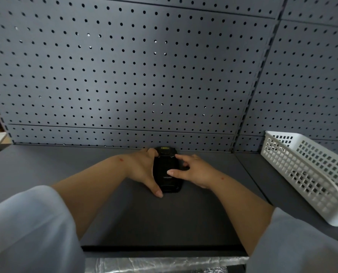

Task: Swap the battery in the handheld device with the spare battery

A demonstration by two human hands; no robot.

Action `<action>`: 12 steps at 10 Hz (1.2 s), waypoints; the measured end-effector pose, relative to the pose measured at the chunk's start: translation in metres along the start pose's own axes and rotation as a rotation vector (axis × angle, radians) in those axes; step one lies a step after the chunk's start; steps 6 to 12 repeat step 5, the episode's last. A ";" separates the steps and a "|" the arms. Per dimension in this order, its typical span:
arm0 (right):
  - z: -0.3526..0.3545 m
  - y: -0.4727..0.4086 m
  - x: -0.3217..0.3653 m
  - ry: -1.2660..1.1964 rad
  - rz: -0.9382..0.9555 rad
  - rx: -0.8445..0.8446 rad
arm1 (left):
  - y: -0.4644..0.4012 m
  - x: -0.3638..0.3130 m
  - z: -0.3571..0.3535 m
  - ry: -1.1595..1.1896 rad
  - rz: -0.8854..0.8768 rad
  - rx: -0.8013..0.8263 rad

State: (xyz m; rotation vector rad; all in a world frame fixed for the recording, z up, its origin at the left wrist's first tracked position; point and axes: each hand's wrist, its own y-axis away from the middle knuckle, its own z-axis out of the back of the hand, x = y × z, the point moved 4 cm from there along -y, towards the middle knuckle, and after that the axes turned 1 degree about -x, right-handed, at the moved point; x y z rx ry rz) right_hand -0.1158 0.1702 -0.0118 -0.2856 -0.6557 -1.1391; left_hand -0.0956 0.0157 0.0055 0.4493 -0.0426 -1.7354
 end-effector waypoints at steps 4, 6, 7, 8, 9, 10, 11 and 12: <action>0.003 0.004 0.006 0.026 -0.027 0.070 | 0.010 0.013 -0.016 0.236 0.014 -0.041; 0.026 0.019 0.012 -0.140 -0.011 0.009 | 0.019 0.015 -0.013 0.437 0.002 -0.093; 0.026 0.019 0.012 -0.140 -0.011 0.009 | 0.019 0.015 -0.013 0.437 0.002 -0.093; 0.026 0.019 0.012 -0.140 -0.011 0.009 | 0.019 0.015 -0.013 0.437 0.002 -0.093; 0.026 0.019 0.012 -0.140 -0.011 0.009 | 0.019 0.015 -0.013 0.437 0.002 -0.093; 0.026 0.019 0.012 -0.140 -0.011 0.009 | 0.019 0.015 -0.013 0.437 0.002 -0.093; 0.026 0.019 0.012 -0.140 -0.011 0.009 | 0.019 0.015 -0.013 0.437 0.002 -0.093; 0.026 0.019 0.012 -0.140 -0.011 0.009 | 0.019 0.015 -0.013 0.437 0.002 -0.093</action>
